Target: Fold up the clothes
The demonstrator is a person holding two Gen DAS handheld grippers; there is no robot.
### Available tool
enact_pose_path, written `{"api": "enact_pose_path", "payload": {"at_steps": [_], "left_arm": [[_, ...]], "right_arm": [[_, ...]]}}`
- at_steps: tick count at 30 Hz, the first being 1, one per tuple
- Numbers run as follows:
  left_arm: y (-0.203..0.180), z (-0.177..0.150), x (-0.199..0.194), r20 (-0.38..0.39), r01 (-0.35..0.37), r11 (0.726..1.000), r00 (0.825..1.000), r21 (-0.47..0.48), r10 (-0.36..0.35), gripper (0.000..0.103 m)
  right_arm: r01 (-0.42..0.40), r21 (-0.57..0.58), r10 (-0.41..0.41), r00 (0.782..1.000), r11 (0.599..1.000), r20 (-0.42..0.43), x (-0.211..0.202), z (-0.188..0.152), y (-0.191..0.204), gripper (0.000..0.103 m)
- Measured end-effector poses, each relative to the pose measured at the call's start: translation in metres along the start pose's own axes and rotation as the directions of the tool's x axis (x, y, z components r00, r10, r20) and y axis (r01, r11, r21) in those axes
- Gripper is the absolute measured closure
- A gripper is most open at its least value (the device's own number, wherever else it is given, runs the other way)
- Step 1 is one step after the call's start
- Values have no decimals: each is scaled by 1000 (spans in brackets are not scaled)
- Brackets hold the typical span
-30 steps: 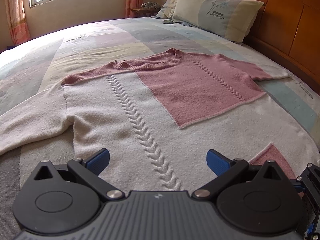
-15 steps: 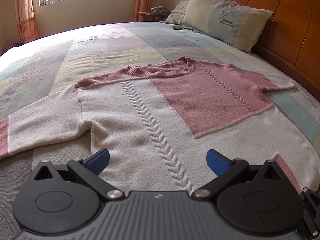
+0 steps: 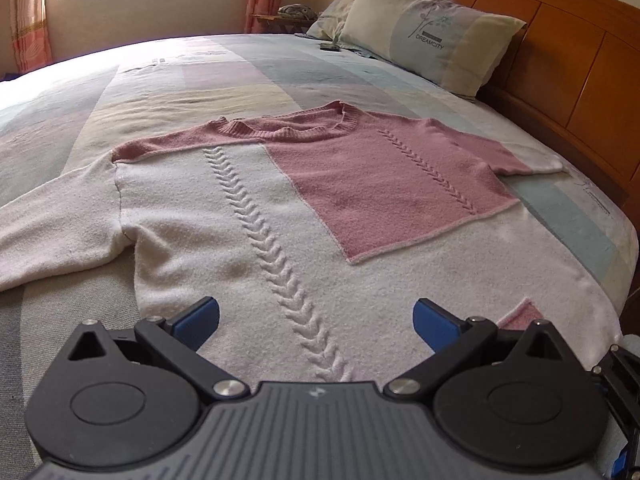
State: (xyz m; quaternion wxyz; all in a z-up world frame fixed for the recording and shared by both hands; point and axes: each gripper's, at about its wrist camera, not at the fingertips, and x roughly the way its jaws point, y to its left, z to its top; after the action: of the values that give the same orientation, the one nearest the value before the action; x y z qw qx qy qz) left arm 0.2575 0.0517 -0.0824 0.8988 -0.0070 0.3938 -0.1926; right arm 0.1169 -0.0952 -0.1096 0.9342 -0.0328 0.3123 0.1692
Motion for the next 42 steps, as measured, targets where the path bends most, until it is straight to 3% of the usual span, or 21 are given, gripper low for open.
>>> {"api": "enact_pose_path", "payload": {"at_steps": [6, 16, 24, 33, 37, 40, 42], "left_arm": [[-7, -5, 18, -46, 3, 1000, 999, -1, -3, 1], [-1, 5, 20, -12, -3, 997, 1000, -81, 2, 1], [6, 10, 27, 10, 6, 987, 1000, -162, -5, 1], [11, 5, 24, 52, 14, 983, 999, -185, -5, 1], [16, 3, 18, 82, 35, 979, 996, -202, -19, 1], [18, 6, 13, 108, 52, 978, 994, -204, -30, 1], [21, 20, 16, 94, 66, 967, 995, -248, -44, 1]], "right_arm": [[44, 93, -41, 998, 995, -39, -2, -6, -24, 0], [46, 111, -39, 997, 993, -65, -5, -7, -30, 0], [64, 168, -65, 998, 984, -3, -2, 14, -55, 0], [82, 126, -87, 996, 989, 32, 35, 78, -105, 0], [71, 181, -83, 995, 981, 59, 60, 66, -119, 0], [76, 262, -58, 995, 962, -77, 74, 60, -127, 0], [42, 186, -32, 998, 982, -59, 63, 68, -119, 0]]}}
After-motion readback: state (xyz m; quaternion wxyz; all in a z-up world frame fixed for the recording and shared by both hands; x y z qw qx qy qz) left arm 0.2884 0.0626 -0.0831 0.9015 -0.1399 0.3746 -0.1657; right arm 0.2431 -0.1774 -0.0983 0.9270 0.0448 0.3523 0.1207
